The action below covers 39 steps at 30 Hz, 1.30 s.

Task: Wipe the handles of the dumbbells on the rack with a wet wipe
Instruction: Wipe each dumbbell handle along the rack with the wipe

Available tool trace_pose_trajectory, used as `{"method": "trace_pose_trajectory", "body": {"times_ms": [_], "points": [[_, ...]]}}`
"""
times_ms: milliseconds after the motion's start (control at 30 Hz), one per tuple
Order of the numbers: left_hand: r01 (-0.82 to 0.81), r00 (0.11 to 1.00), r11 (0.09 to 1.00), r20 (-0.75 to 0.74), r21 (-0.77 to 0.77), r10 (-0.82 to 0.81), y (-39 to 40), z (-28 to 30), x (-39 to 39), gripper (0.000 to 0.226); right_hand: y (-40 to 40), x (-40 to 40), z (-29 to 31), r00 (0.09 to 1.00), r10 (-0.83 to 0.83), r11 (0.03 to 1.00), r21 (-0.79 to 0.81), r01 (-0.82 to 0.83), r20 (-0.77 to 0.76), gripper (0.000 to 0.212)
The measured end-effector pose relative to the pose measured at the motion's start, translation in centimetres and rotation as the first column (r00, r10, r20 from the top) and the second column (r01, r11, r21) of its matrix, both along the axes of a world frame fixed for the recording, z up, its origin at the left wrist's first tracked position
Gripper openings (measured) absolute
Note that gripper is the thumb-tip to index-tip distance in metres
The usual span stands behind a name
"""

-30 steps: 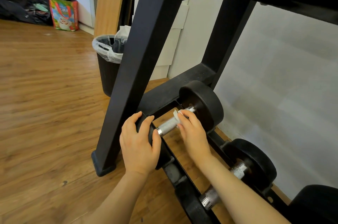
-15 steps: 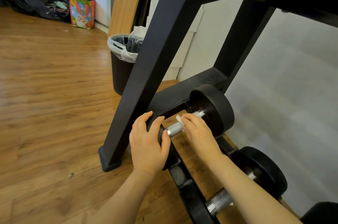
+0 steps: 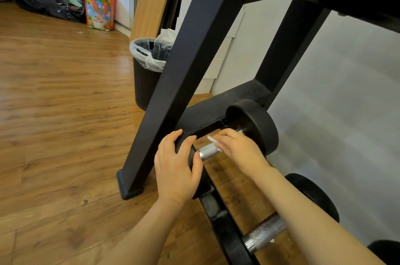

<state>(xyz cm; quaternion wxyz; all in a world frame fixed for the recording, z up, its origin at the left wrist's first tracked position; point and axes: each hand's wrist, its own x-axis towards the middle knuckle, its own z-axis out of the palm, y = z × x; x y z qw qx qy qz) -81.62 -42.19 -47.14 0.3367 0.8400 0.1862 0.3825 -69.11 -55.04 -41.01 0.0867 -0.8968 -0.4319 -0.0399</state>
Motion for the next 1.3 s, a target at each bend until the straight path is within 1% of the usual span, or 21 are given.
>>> {"method": "trace_pose_trajectory", "body": {"times_ms": [100, 267, 400, 433, 500, 600, 733, 800, 900, 1000, 1133, 1300], "points": [[0.003, 1.0, 1.0, 0.003, -0.012, -0.002, 0.0, 0.0, 0.0, 0.044, 0.4, -0.5, -0.6, 1.0, 0.008, 1.0, 0.024, -0.008, -0.001, 0.032], [0.009, 1.0, 1.0, 0.016, -0.01, -0.009, 0.0, 0.0, 0.0, 0.043, 1.0, -0.8, -0.5, 0.998, 0.065, 0.995, -0.08, -0.066, -0.004, 0.034], [0.008, 1.0, 1.0, 0.011, -0.013, -0.007, 0.0, -0.1, 0.0, 0.043, 0.9, 0.5, -0.1, 0.999, -0.009, 0.988, -0.151, 0.016, 0.043, 0.037], [0.008, 1.0, 1.0, 0.011, -0.013, -0.008, 0.0, 0.0, 0.0, 0.043, 1.2, 0.3, -0.2, 1.0, -0.015, 0.989, -0.147, 0.018, 0.025, 0.035], [0.014, 1.0, 1.0, 0.014, -0.018, -0.013, 0.0, 0.0, 0.0, 0.043, 2.1, -0.4, -0.8, 0.999, 0.023, 0.99, -0.141, -0.027, -0.028, 0.032], [0.017, 1.0, 1.0, 0.014, -0.021, -0.017, 0.0, 0.0, 0.0, 0.043, 2.3, -0.7, -0.9, 0.995, 0.064, 0.989, -0.13, -0.074, -0.073, 0.033], [0.015, 1.0, 1.0, 0.018, -0.021, -0.015, 0.0, -0.1, 0.0, 0.043, 1.3, 0.0, -0.9, 0.999, 0.006, 0.997, -0.07, -0.009, -0.046, 0.033], [0.014, 1.0, 1.0, 0.017, -0.021, -0.014, 0.0, -0.1, 0.0, 0.043, 1.3, -0.6, -1.2, 0.999, 0.013, 0.999, -0.048, -0.015, -0.038, 0.032], [0.019, 1.0, 0.999, 0.021, -0.028, -0.018, 0.0, -0.1, 0.0, 0.042, 1.4, -1.1, -1.4, 0.998, 0.048, 0.997, -0.067, -0.05, -0.026, 0.033], [0.023, 1.0, 0.999, 0.015, -0.032, -0.023, 0.0, 0.0, 0.0, 0.043, 0.9, -0.5, -0.8, 1.0, 0.015, 0.998, -0.069, -0.016, -0.017, 0.034], [0.035, 0.999, 0.999, 0.002, -0.042, -0.035, 0.1, 0.0, -0.1, 0.045, 0.7, -0.6, -1.0, 0.999, -0.032, 0.999, 0.005, 0.033, -0.041, 0.033], [0.105, 0.994, 0.991, -0.022, -0.081, -0.108, 0.4, 0.1, -0.7, 0.048, 1.0, -1.6, -1.9, 0.997, -0.05, 0.995, 0.083, 0.054, -0.056, 0.033]]}}
